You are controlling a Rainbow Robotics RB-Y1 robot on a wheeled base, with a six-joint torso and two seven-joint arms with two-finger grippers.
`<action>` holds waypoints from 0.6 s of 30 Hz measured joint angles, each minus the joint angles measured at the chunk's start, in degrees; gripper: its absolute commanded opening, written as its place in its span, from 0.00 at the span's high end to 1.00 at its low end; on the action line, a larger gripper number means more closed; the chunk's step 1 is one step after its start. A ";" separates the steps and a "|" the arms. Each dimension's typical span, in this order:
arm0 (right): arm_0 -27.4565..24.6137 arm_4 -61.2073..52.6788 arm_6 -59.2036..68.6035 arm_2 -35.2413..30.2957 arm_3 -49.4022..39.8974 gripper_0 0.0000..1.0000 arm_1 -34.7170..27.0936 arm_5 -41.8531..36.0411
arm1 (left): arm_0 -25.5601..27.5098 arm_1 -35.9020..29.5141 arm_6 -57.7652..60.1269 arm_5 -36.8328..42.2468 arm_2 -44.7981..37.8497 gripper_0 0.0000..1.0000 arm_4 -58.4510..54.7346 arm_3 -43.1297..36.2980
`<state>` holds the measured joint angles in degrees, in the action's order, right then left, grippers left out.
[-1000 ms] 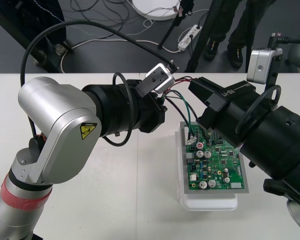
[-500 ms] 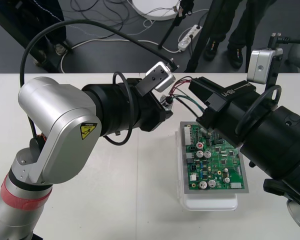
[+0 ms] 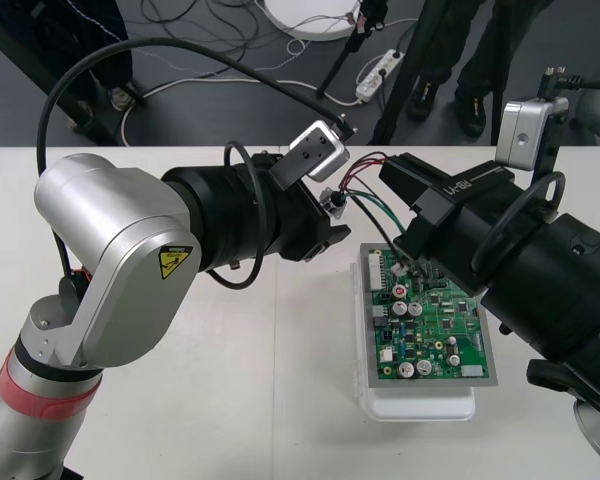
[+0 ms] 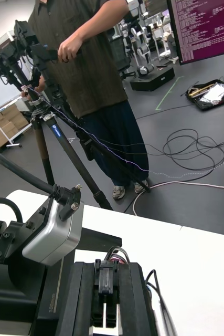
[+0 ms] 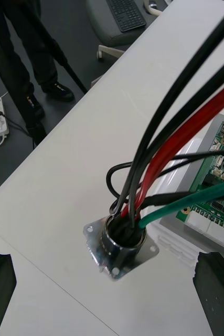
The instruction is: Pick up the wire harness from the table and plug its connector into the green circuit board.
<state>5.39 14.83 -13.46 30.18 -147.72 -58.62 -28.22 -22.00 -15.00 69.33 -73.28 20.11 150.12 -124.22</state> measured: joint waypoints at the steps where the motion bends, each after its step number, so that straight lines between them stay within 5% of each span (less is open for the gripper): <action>1: -0.23 0.35 0.00 0.00 0.00 1.00 -0.01 0.27 | 0.00 -0.35 0.00 0.35 0.00 0.00 -0.31 0.00; 9: -2.42 3.29 0.00 -0.04 0.07 1.00 -0.62 4.28 | 0.00 -4.26 0.00 3.31 0.00 0.00 -4.69 0.00; 18: -4.39 7.29 0.00 -2.45 5.95 1.00 -1.01 20.64 | 0.00 -10.30 -0.11 5.25 -1.00 0.00 -16.40 -0.01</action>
<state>1.00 22.12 -13.46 27.73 -141.78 -59.63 -7.58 -22.00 -25.30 69.22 -68.03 19.10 133.72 -124.23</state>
